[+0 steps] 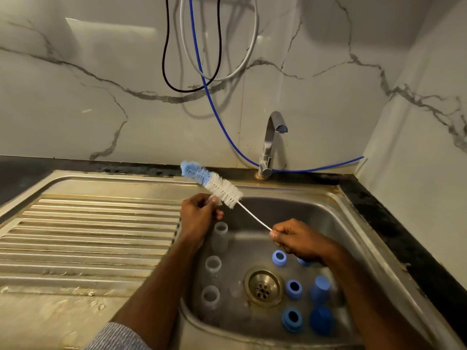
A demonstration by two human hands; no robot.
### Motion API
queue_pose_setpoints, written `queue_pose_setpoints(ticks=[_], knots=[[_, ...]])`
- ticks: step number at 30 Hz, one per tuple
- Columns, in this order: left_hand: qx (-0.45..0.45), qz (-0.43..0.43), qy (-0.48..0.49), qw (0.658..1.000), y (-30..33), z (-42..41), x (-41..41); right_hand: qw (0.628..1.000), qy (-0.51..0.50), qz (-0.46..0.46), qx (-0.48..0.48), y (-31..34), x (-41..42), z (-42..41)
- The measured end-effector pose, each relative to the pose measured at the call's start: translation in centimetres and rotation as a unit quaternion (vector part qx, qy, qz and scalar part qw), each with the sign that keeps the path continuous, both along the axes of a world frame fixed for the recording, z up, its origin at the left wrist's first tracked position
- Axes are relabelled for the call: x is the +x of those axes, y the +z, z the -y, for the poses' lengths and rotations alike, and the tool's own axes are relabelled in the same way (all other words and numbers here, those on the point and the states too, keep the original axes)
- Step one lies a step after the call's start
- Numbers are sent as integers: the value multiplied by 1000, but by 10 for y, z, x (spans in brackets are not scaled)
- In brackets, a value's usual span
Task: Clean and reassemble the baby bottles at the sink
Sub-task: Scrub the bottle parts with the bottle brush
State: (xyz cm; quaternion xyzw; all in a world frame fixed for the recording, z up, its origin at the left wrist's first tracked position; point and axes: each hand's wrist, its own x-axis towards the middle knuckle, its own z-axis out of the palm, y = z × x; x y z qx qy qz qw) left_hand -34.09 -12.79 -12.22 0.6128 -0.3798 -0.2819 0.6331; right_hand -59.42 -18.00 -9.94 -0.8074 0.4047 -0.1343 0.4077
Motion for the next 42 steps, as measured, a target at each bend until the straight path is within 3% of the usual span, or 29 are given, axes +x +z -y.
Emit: queue_pose_setpoints(ticks=[3,7,12,18,23,29,34,36,42], knots=[[-4,75,-84,994,1,-3,-24,1000,-11,21,-6,-2,11,-6],[-24,-10,-90,996,4,0,-35,997,-56,59,-5,-1,16,-7],[5,-2,-65,998,3,-3,-26,988,-121,85,31,3,-12,14],[22,171,-102,980,-9,6,-29,990,-124,7,69,-5,-31,24],[56,311,-91,944,-24,26,-42,983,-160,10,84,-7,-41,32],[197,484,-206,827,-45,57,-66,979,-185,15,79,-14,-43,39],[255,660,-222,670,-55,82,-76,981,-180,28,68,-20,-41,45],[265,682,-223,644,-59,88,-77,982,-174,31,70,-22,-39,47],[254,714,-225,613,-74,92,-84,982,-171,29,74,-28,-38,50]])
